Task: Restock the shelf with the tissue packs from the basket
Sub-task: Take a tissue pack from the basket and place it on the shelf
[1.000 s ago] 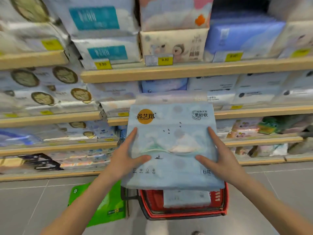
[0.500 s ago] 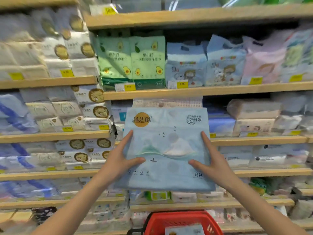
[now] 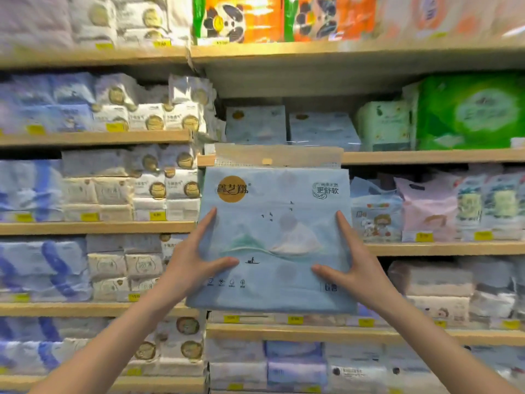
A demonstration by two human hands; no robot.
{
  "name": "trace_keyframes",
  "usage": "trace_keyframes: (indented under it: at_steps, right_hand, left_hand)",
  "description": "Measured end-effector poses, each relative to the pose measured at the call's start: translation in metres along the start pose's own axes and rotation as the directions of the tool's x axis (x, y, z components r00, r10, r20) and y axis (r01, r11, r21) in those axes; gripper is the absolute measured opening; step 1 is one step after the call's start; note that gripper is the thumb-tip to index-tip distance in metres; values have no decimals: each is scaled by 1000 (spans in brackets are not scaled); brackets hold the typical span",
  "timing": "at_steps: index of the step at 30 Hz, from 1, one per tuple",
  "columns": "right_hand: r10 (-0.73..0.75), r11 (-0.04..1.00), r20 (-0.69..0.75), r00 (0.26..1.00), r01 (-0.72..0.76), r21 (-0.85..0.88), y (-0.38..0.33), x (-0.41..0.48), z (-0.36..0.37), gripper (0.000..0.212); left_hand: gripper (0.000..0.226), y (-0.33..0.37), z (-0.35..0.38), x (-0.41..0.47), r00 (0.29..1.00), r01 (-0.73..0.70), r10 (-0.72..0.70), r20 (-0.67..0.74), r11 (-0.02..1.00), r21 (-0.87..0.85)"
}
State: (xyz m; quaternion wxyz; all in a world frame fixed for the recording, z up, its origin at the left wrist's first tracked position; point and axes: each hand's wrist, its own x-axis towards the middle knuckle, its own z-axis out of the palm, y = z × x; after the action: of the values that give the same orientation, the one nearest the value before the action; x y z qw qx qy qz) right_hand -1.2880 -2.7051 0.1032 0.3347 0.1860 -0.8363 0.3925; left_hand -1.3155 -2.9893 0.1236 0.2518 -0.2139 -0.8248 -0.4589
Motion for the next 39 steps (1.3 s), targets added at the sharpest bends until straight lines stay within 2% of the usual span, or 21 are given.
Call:
trace_keyframes:
  at_steps: [3,11,21,31,39]
  right_hand:
    - [-37,999,-45,998,36,-20,-9,23,-4,111]
    - [-197,980,-110,974,191,-57,-3,93,-16,109]
    - [-315,947,-155,936,299,-116,31,203,-44,112]
    - [-476,879,-229,849,454,-146,32,287,-62,114]
    - [-505,862,-268,820,470,-187,29,337,-45,119]
  left_hand:
    - [96,12,-10,19,996,-65,65,-58,998,8]
    - [95,23,-13,80,961,-206,220,-165,974,94]
    - [98,40,7,185,889,-336,382,-254,919,208]
    - [103,54,3,259,796,-453,488,-359,873,181]
    - [104,38,-15,315,741,-514,558,-374,829,219]
